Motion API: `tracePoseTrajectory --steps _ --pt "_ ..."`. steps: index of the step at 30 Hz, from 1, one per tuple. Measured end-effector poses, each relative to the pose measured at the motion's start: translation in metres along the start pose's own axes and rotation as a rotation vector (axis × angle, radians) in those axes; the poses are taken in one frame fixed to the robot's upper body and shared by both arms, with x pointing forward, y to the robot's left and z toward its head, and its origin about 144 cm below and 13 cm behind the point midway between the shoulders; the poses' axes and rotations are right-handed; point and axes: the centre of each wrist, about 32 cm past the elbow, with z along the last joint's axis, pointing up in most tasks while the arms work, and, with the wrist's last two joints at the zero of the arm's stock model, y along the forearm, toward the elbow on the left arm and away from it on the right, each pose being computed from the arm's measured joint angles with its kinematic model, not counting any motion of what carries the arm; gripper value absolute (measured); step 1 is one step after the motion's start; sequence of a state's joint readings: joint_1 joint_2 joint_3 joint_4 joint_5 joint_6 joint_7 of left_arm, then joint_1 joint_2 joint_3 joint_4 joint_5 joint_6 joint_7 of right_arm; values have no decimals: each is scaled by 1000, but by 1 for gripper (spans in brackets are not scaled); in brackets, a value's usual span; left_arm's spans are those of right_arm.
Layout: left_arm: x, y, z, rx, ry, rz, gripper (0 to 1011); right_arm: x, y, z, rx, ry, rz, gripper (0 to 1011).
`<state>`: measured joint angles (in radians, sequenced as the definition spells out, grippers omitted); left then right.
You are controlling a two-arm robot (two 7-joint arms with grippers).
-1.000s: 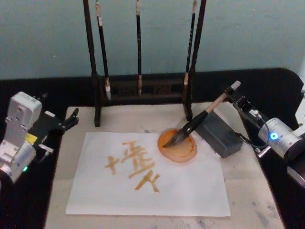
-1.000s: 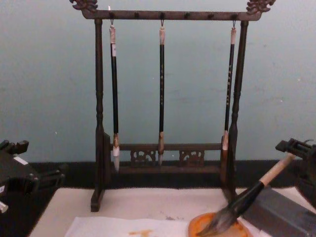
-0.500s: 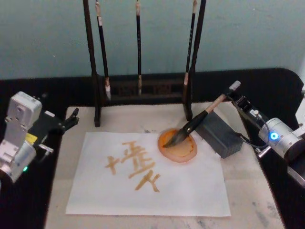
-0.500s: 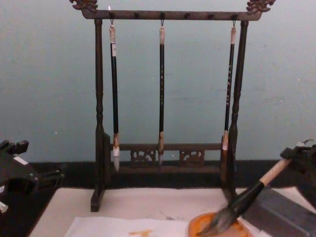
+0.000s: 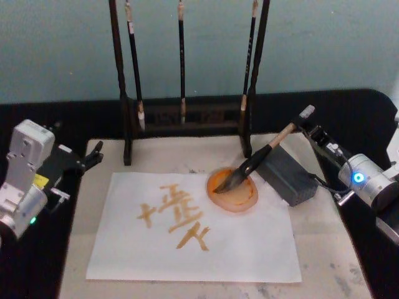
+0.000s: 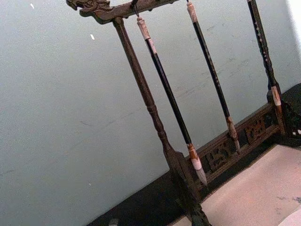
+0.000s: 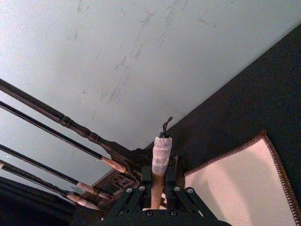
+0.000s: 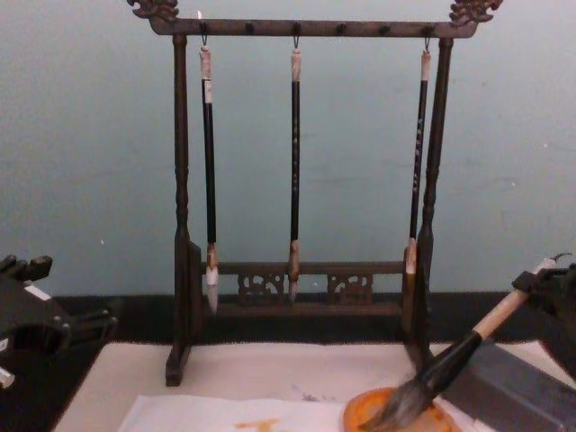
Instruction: Pick up the brush from the inkstone, write on the paper, then place the brush back to its original position.
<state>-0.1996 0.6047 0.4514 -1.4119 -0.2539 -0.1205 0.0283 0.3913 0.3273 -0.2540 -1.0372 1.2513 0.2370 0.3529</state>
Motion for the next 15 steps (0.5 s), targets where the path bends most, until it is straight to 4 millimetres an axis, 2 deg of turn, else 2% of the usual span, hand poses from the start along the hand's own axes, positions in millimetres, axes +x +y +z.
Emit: tracePoseTrajectory --steps 15 --pt "0 0 0 0 0 0 1010 -1 1 4 -11 7 4 169"
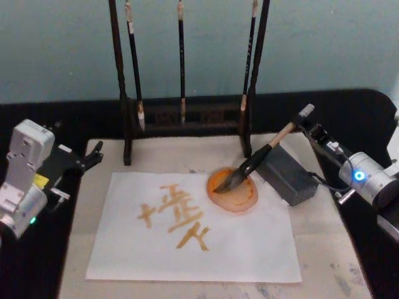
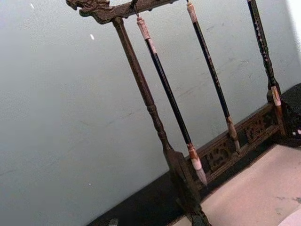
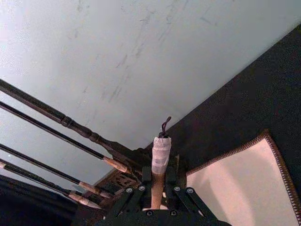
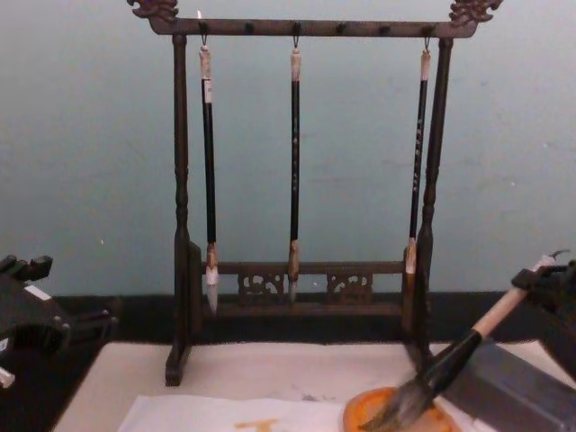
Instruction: Pick up the brush from the inkstone, write on the paper, then place the brush back to its original position.
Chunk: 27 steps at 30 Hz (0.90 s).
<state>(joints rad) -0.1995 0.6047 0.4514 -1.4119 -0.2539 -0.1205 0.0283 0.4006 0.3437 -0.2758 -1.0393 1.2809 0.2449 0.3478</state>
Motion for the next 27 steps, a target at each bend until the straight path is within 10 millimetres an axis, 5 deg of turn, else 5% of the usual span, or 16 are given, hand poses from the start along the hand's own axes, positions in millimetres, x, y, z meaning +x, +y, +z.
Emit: tracePoseTrajectory --steps 27 --pt "0 0 0 0 0 0 1010 -21 4 17 -1 -42 80 168"
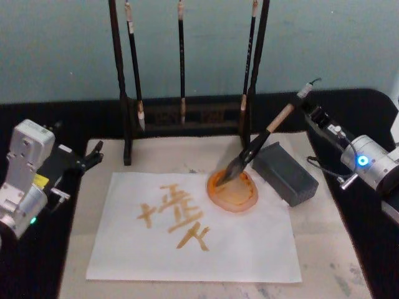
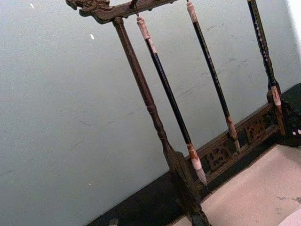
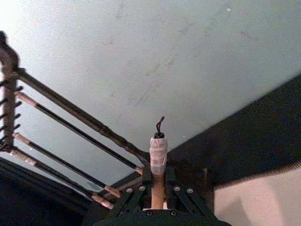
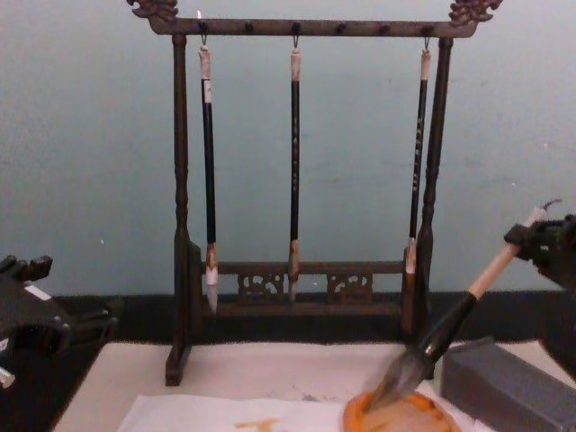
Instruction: Pick up the brush from the inkstone, write on the paper, then place the brush back to its original position.
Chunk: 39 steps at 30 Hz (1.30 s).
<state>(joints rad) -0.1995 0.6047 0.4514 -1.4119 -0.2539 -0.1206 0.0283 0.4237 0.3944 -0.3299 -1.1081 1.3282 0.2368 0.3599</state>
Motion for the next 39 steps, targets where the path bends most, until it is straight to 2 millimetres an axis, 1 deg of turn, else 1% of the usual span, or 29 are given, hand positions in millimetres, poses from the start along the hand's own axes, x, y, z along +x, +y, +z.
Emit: tracePoseTrajectory --steps 5,9,14,15,17,21,22,25,26,29,33,39 --pt "0 0 0 0 0 0 1010 -8 0 5 12 -35 26 168" --pt "0 0 0 0 0 0 1010 -22 -3 9 25 -102 50 168" --pt "0 0 0 0 0 0 1010 -38 -7 7 42 -211 75 168" --pt "0 0 0 0 0 0 1010 -45 -9 5 53 -261 87 169" --pt "0 0 0 0 0 0 1010 -51 -11 3 62 -306 100 168" --pt "0 0 0 0 0 0 1010 -71 -15 -6 68 -424 153 168" --pt "0 0 0 0 0 0 1010 -71 -15 -6 68 -424 153 168" --pt "0 0 0 0 0 0 1010 -87 -18 -14 65 -501 204 169" --pt "0 0 0 0 0 0 1010 -87 -18 -14 65 -501 204 169" --pt "0 0 0 0 0 0 1010 -99 -19 -21 49 -562 249 169" --pt "0 0 0 0 0 0 1010 -107 -20 -28 12 -611 291 169" --pt "0 0 0 0 0 0 1010 -109 -21 -40 -64 -643 342 169"
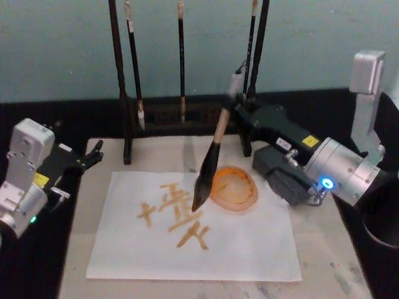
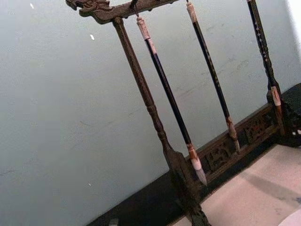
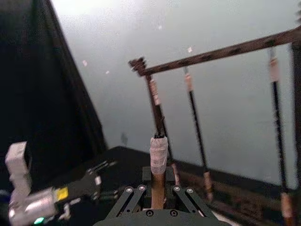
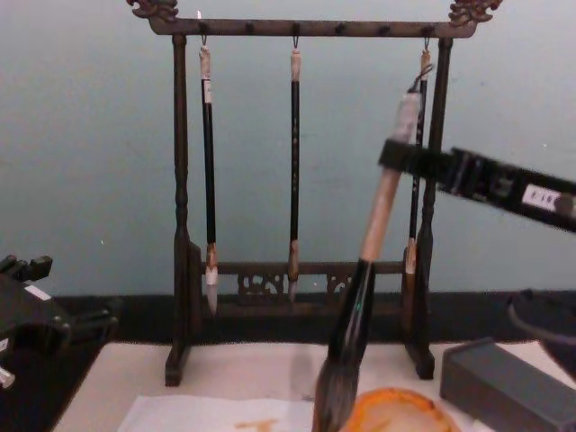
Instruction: Pick up the brush from the inkstone, write on the paper, then place the brush back to its original position.
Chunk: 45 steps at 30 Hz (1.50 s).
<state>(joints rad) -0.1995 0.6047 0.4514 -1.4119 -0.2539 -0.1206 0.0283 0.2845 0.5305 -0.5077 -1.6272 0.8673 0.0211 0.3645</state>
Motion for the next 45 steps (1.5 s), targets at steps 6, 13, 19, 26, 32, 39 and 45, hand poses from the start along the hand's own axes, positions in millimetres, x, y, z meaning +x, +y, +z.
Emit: tracePoseTrajectory --steps 6,13,19,26,32,39,45 --pt "0 0 0 0 0 0 1010 -6 -2 -6 -35 -11 53 168" --pt "0 0 0 0 0 0 1010 -12 -8 -9 -68 -51 106 169" --pt "0 0 0 0 0 0 1010 -15 -11 -11 -77 -74 123 168" --pt "0 0 0 0 0 0 1010 -20 -9 -14 -67 -99 131 168" --pt "0 0 0 0 0 0 1010 -23 -7 -16 -65 -115 141 168" --pt "0 0 0 0 0 0 1010 -22 -5 -18 -73 -113 143 168" --pt "0 0 0 0 0 0 1010 -21 -3 -21 -81 -108 145 168"
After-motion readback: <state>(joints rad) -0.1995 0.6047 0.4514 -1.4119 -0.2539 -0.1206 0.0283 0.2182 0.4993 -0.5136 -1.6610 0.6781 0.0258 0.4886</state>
